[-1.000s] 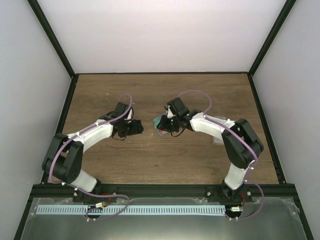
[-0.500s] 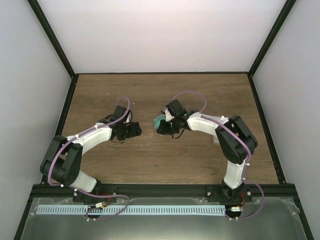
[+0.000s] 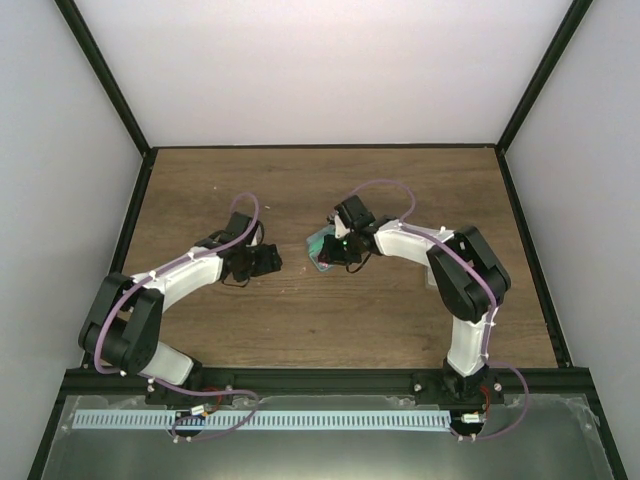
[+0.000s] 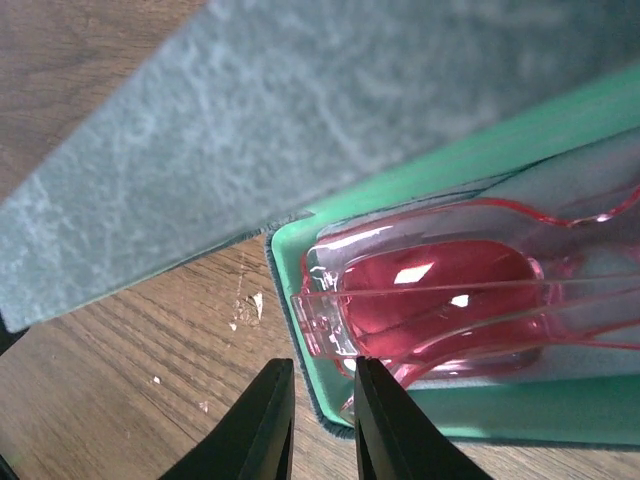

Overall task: Organize the sunglasses
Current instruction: Place the sunglasses in the sunglasses case, then close the sunglasses case at the center of the board.

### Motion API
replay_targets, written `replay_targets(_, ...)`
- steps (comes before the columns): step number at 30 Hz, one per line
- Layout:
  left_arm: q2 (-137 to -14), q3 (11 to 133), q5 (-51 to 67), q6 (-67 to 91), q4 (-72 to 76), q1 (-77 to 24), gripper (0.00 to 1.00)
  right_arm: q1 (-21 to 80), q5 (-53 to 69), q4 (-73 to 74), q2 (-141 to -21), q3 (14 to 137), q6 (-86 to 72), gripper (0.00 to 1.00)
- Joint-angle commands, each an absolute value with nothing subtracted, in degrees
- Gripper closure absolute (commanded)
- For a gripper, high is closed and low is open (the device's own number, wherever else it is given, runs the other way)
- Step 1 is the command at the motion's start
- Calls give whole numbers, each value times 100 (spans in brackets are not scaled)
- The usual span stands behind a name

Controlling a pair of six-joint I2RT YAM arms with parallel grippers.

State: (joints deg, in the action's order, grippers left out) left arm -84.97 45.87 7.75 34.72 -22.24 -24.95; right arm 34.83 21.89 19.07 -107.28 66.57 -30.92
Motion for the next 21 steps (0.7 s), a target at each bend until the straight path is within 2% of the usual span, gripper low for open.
replay_targets(1,-8363,4514,720,3481,-2180,-2474,21,3423,2315,2022,-10654,6816,-3141,81)
replay_targets(7,-8380,4558,721,3433,-2201,-2474,21,3427,2648,1998,-10127,6715,-3158,78)
replay_targets(13,-8422,4710,850,3409,-2218,-2473,21,3407,2287,2061,-9613,6627,-3268,77)
replay_targets(21,-8551,5145,1143,3368,-2241,-2476,21,3305,2148,2334,-10036,7450,-3251,77)
